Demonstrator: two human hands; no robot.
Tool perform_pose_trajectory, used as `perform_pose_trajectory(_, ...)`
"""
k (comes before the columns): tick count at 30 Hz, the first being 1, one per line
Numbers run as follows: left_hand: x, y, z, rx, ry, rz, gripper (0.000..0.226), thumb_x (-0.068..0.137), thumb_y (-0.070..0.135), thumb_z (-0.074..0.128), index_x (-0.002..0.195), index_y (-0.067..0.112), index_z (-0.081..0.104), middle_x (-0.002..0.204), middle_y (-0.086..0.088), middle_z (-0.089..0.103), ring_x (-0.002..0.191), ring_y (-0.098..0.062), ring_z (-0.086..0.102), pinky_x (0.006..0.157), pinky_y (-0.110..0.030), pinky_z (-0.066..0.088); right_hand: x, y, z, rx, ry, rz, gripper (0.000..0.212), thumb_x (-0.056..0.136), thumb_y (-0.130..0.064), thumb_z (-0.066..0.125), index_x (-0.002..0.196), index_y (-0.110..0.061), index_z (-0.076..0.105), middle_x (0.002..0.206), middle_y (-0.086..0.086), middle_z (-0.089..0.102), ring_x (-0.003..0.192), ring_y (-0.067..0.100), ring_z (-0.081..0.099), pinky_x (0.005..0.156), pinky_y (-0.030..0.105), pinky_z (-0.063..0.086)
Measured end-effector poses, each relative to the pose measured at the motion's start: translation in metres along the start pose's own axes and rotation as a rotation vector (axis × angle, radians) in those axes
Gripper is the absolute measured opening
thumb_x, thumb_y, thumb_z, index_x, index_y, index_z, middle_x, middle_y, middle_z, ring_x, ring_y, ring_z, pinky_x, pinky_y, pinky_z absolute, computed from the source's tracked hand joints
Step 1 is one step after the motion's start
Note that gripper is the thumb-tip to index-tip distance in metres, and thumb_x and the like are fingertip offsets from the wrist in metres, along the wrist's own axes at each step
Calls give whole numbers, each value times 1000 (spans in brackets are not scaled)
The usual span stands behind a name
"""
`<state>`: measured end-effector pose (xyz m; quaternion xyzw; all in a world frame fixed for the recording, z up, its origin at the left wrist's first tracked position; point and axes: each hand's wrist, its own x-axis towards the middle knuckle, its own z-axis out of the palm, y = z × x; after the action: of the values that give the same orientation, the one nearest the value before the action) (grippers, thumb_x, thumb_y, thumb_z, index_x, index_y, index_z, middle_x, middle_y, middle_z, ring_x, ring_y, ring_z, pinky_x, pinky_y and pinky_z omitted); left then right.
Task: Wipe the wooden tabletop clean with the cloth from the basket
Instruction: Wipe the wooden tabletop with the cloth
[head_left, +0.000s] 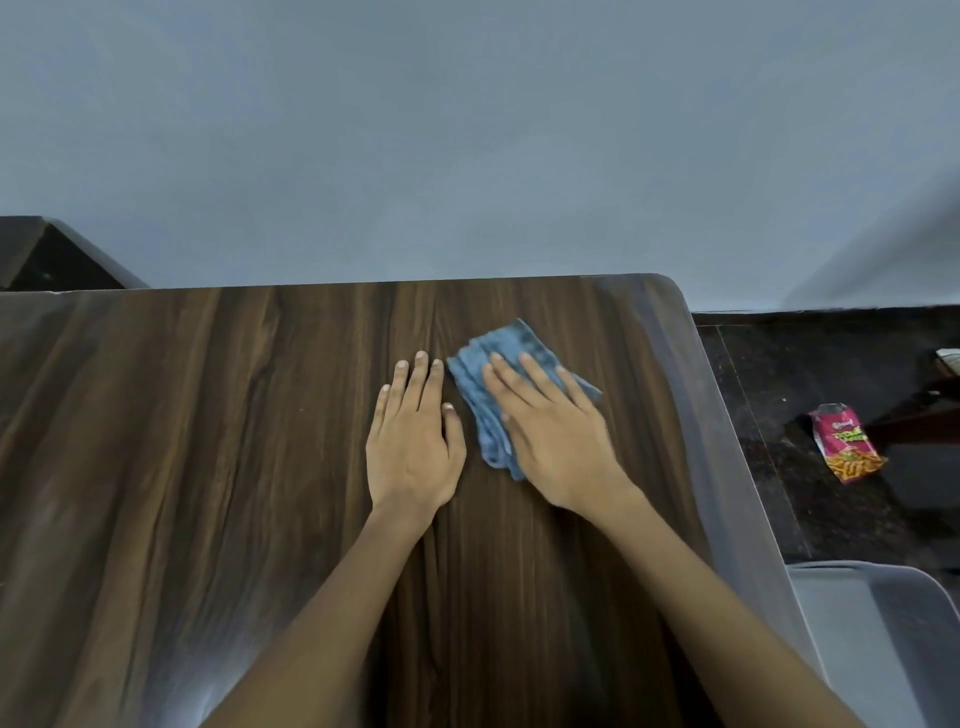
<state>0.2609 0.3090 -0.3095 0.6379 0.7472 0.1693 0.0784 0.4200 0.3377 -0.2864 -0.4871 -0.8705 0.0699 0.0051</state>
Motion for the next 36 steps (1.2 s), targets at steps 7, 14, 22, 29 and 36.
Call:
perform_pose_trajectory(7, 0, 1, 2, -3, 22, -2, 54, 92, 32, 20, 142, 15, 31, 151, -1, 26, 142, -15, 15, 115, -31, 9, 19, 95, -11, 12, 82, 456, 52, 100, -31, 19, 150, -19, 17, 157, 0, 19, 144, 27, 13, 114, 48, 17)
perform_pose_trajectory(14, 0, 2, 1, -6, 31, -1, 53, 92, 31, 23, 141, 13, 33, 150, -2, 28, 141, -16, 18, 115, -33, 11, 85, 69, -19, -17, 8, 337, 54, 101, -27, 24, 151, -17, 5, 159, 2, 4, 145, 25, 3, 117, 47, 6)
perform_pose_trajectory(22, -7, 2, -2, -62, 54, 1, 42, 95, 18, 38, 136, 7, 42, 145, -8, 38, 138, -19, 27, 115, -34, 17, -42, -20, 5, 32, 16, 26, 59, 90, -36, 24, 145, -18, 29, 150, -1, 34, 141, 19, 26, 113, 46, 25)
perform_pose_trajectory(29, -38, 2, -8, -81, 29, 0, 41, 96, 17, 38, 136, 8, 41, 145, -6, 38, 138, -17, 27, 115, -32, 16, -87, 23, -4, 31, 27, 406, 53, 96, -28, 26, 148, -21, 25, 154, -5, 25, 142, 22, 23, 113, 42, 20)
perform_pose_trajectory(36, -98, -4, -17, -60, -8, 35, 42, 96, 20, 35, 136, 9, 41, 145, -5, 38, 138, -17, 27, 113, -30, 16, -19, -18, -13, 41, -31, 412, 63, 98, -28, 35, 151, -18, 1, 159, -2, -1, 145, 22, -3, 117, 44, 3)
